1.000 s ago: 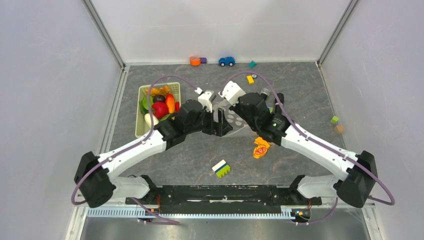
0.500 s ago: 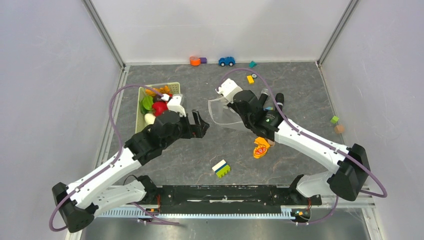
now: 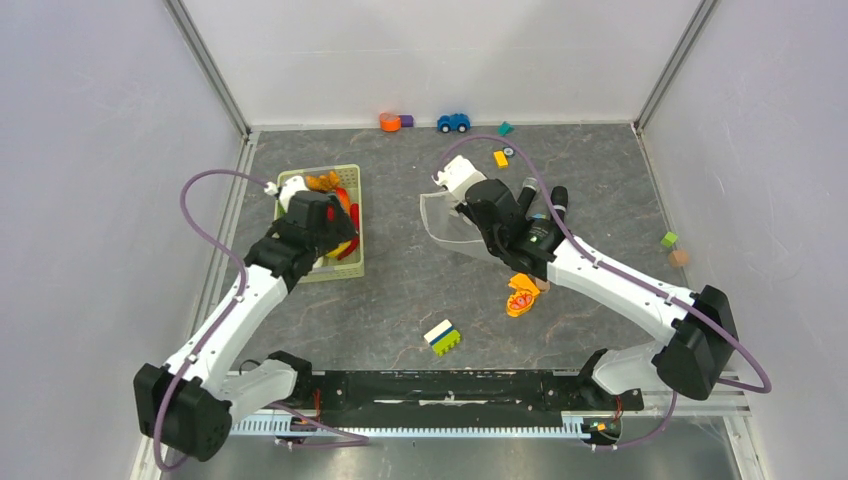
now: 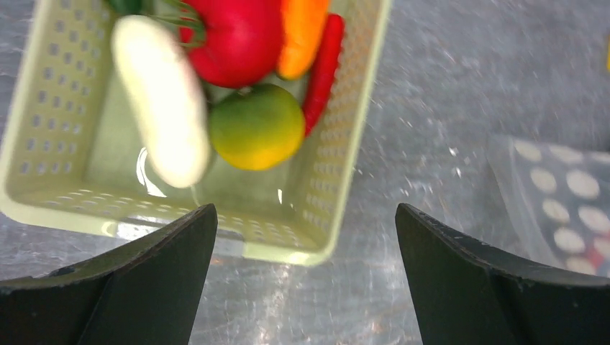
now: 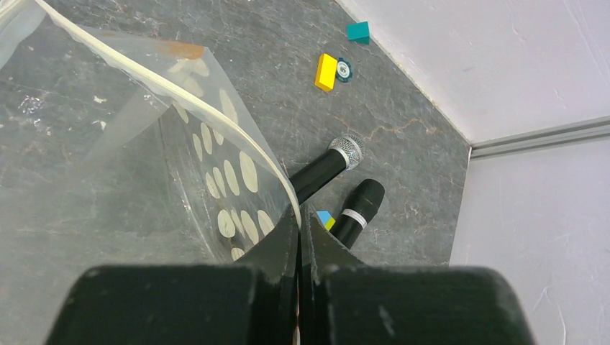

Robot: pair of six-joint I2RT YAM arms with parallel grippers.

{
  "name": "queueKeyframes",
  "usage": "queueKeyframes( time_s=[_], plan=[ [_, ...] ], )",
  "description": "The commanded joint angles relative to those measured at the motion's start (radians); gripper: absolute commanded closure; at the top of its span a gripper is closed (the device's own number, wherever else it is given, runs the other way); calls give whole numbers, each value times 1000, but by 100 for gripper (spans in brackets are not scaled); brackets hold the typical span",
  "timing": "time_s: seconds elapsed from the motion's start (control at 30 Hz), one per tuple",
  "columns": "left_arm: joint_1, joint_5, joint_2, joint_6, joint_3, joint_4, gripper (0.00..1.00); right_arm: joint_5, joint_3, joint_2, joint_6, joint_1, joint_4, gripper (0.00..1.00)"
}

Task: Place the food in the zip-top bag and seal the zipper
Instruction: Pick up the fake fruit from the bin.

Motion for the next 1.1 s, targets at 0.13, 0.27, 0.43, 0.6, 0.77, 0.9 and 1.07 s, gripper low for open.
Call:
queueKeyframes(
  time_s=[0.13,0.27,0.43,0.6,0.77,0.9,1.07],
  plan=[
    [200,124,99,85,-11,161,0,33,50,-1,12,-11,4,100],
    [215,193,182,94,-9,196,0,31,49,0,11,-15,5,100],
    [225,185,266,102,-10,198,0,33,50,1,13,-15,1,100],
    [230,190,342,122,-23,249,0,27,53,1,19,-16,0,100],
    [246,172,402,132,-34,315,0,11,48,3,5,-17,4,100],
    [252,166,437,127,-43,325,1,11,43,-3,-1,-19,8,100],
    [257,191,486,111,-51,343,5,9,41,-7,0,-23,10,100]
  ],
)
